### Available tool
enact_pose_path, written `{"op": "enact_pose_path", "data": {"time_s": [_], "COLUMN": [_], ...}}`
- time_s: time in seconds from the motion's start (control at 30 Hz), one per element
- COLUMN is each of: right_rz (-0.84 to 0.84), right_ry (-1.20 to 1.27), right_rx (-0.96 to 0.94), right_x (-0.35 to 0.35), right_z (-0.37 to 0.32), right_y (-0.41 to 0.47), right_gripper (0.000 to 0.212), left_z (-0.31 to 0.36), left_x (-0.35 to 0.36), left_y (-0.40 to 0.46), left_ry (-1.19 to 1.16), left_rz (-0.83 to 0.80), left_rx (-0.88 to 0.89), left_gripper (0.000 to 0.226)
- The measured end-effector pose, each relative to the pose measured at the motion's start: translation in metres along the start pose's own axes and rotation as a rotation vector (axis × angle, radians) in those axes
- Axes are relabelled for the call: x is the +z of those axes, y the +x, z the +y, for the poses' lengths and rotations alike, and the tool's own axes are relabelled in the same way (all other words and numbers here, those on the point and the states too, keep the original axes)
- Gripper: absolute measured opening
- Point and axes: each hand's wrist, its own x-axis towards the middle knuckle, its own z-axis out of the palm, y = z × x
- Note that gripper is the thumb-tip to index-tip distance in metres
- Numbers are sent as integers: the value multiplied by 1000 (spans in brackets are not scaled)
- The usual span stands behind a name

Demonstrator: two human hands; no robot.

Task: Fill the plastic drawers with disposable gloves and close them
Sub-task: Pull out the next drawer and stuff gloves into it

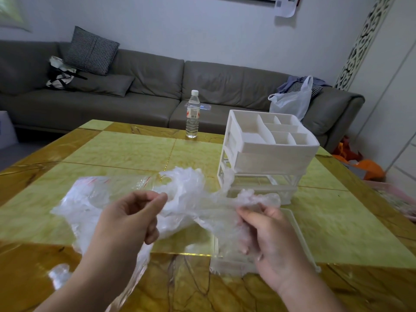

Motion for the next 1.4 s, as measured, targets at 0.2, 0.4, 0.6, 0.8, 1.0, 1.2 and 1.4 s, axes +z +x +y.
{"op": "enact_pose_path", "data": {"time_s": [0.2, 0.4, 0.6, 0.8, 1.0, 1.2, 1.4], "right_rz": [7, -80, 32, -4, -115, 78, 147], "right_ry": [-12, -223, -184, -132, -236, -233, -174], "right_rx": [-65, -230, -175, -100, -190, -163, -137], "right_x": [5, 8, -6, -8, 5, -5, -8], "right_z": [10, 20, 9, 13, 21, 19, 14], "right_y": [-2, -3, 2, 4, -3, 5, 8], "right_gripper": [32, 14, 20, 35, 11, 17, 14], "left_z": [3, -19, -6, -9, -18, -14, -5], "left_x": [24, 35, 22, 21, 30, 21, 15], "left_y": [-26, -38, -24, -25, -32, -26, -23], "left_ry": [-131, -104, -92, -203, -116, -11, 27], "left_rz": [-316, -317, -246, -407, -419, -257, -247], "left_rx": [-467, -435, -295, -395, -320, -137, -96], "left_gripper": [57, 41, 10, 36, 27, 26, 18]}}
